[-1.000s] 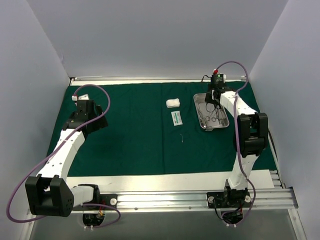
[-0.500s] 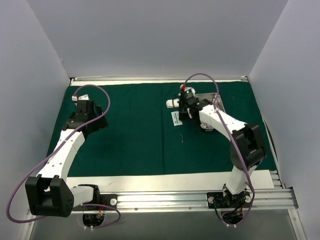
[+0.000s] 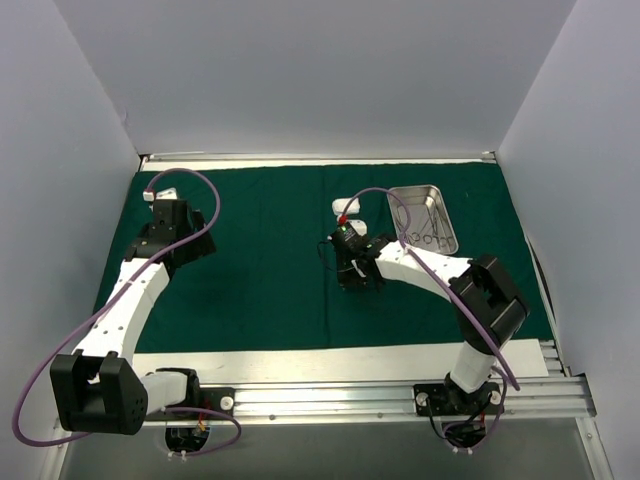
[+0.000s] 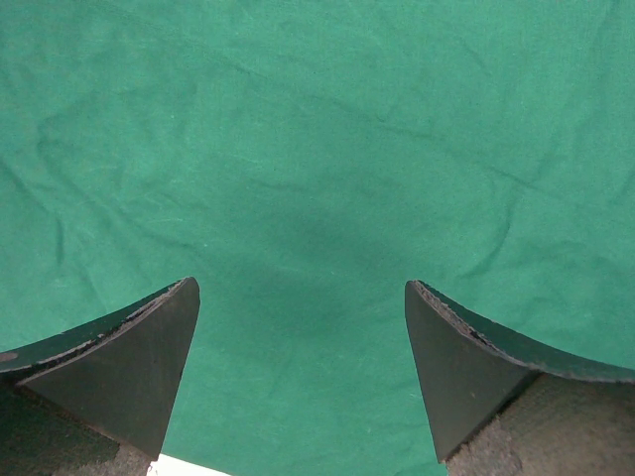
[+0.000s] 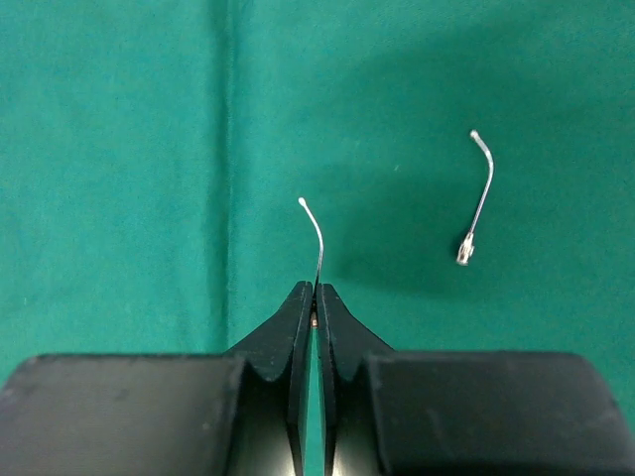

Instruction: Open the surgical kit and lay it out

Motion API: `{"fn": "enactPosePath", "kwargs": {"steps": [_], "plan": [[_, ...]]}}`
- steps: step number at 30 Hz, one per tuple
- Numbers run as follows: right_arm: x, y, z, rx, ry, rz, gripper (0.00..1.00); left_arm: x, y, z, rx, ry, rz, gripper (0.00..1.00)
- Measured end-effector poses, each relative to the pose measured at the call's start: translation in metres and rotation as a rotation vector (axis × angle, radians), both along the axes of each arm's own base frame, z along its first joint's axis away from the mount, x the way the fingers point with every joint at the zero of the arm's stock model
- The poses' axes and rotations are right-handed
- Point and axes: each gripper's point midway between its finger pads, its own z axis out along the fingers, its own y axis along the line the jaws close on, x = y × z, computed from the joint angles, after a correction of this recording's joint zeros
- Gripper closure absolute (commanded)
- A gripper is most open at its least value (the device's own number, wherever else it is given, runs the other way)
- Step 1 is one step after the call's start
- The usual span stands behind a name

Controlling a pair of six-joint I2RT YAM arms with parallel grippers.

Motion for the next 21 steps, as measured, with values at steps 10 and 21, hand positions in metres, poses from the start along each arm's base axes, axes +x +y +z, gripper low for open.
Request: {"fn": "enactPosePath", "kwargs": {"steps": [10,21], "plan": [[0.006,-0.006,-0.024,-0.05,0.012,-0.056,1.0,0.0,0.0,0.0,0.0,0.0,0.0,0.06],[0.019,-0.003,-0.019,-0.052,-0.021,-0.067,1.0,0.0,0.0,0.0,0.0,0.0,0.0,0.06]]}}
